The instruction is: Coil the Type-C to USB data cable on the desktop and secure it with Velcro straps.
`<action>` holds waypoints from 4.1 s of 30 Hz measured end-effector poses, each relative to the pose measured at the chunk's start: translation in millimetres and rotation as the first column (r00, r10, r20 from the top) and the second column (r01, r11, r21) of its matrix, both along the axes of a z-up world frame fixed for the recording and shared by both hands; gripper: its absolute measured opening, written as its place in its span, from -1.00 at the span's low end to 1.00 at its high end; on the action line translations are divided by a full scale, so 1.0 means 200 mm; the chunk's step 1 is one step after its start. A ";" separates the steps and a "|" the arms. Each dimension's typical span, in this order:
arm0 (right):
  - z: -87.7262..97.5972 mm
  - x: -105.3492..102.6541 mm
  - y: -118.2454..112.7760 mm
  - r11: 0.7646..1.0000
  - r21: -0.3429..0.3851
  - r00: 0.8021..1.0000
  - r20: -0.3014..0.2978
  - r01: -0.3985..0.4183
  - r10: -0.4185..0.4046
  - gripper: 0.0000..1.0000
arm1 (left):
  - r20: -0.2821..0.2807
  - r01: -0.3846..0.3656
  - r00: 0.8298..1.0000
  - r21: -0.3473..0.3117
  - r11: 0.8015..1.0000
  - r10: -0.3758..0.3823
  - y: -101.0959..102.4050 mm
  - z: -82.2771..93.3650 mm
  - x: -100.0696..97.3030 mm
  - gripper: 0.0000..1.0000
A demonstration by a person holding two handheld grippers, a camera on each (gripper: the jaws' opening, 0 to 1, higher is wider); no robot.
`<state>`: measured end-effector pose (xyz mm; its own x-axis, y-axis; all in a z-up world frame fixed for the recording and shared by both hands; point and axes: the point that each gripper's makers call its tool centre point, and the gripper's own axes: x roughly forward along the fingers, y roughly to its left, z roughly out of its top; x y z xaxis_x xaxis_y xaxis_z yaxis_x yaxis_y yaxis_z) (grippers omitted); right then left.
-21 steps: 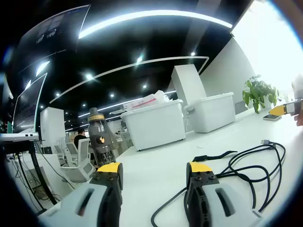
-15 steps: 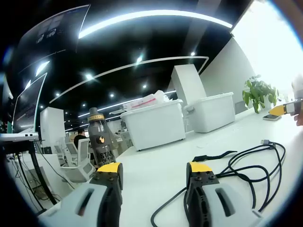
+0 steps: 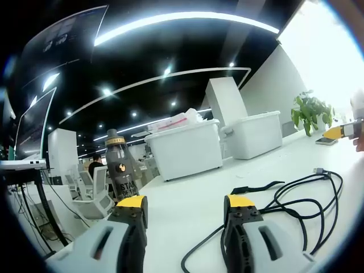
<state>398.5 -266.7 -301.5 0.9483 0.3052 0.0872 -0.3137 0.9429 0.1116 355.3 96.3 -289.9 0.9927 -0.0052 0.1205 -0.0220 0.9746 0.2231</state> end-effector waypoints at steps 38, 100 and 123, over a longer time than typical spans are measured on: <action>0.00 -0.01 0.01 1.000 0.003 1.000 -0.002 -0.003 0.003 -0.13 | 0.000 -0.005 1.000 -0.011 1.000 0.005 0.01 0.00 0.01 0.04; 0.24 -0.27 0.73 0.835 -0.261 0.857 0.048 -0.485 0.513 -0.96 | 0.144 0.407 0.908 -0.075 0.910 -0.394 -0.29 0.16 -0.04 0.07; 0.34 -0.47 0.71 0.770 -0.145 0.744 0.199 -0.622 0.638 -0.96 | 0.083 0.492 0.853 0.196 0.848 -0.515 -0.54 0.12 -0.16 -0.65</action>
<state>305.2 -124.9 -234.1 0.4939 0.8388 0.2291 -0.8470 0.5237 -0.0914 324.2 -12.2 -266.8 0.8241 -0.5305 0.1987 0.4229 0.8095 0.4074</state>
